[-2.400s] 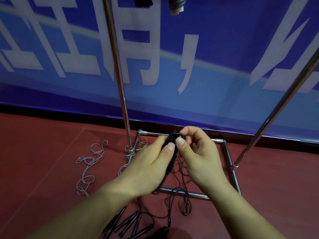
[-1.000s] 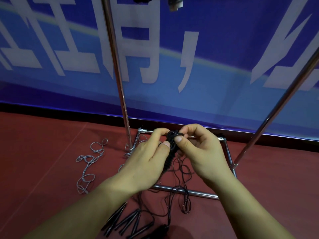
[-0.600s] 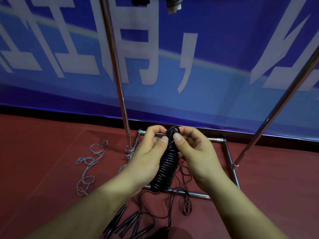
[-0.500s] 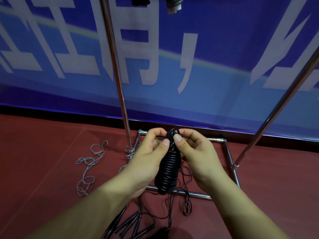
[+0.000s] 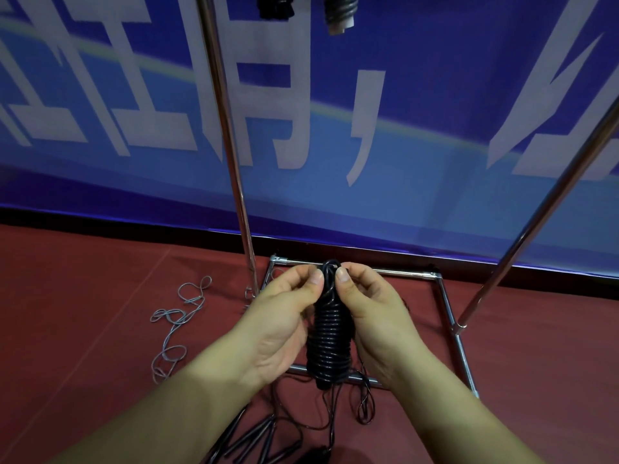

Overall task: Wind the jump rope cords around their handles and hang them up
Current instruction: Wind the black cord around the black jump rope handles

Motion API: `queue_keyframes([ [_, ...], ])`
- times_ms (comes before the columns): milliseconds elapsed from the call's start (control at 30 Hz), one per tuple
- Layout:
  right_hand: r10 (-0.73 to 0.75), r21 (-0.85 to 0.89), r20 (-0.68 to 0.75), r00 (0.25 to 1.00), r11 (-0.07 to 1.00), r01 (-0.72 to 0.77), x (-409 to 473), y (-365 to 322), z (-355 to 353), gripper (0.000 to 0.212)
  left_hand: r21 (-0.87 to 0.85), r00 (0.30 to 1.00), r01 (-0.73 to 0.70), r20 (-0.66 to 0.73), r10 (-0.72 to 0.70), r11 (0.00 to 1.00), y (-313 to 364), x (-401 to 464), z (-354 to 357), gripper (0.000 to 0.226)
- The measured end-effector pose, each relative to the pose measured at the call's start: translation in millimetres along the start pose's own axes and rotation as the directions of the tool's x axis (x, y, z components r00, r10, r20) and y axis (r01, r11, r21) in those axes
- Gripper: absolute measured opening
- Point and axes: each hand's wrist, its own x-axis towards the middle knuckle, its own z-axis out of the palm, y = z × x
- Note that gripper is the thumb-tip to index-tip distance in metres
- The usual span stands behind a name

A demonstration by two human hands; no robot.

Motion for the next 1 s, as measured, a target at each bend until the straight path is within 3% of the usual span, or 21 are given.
queue_keyframes([
  [167, -0.05, -0.157, -0.077, 0.996, 0.987, 0.037, -1, 10, 6, 0.019, 0.183, 0.991, -0.039, -0.118, 0.061, 0.982, -2, 8, -1, 0.008],
  [400, -0.091, -0.238, -0.04, 0.995, 0.968, 0.079, -3, 10, 4, 0.017, 0.266, 0.987, -0.036, -0.141, 0.076, 0.963, 3, 18, -6, 0.041],
  [500, -0.063, -0.227, 0.008, 0.998, 0.972, 0.063, -3, 11, 0, 0.017, 0.364, 0.979, -0.063, -0.16, 0.129, 0.929, 3, 22, -10, 0.024],
  [633, -0.091, -0.292, 0.051, 0.995, 0.951, 0.101, -5, 9, -3, 0.013, 0.433, 0.971, -0.087, -0.165, 0.173, 0.897, 6, 25, -9, 0.021],
  [833, -0.118, -0.31, 0.048, 0.992, 0.942, 0.127, -12, 5, 1, 0.017, 0.422, 0.957, -0.082, -0.22, 0.19, 0.903, 10, 28, -4, 0.02],
  [1000, -0.097, -0.217, 0.025, 0.995, 0.971, 0.1, -17, -10, 3, 0.02, 0.365, 0.972, -0.097, -0.166, 0.167, 0.926, 19, 24, 12, 0.024],
])
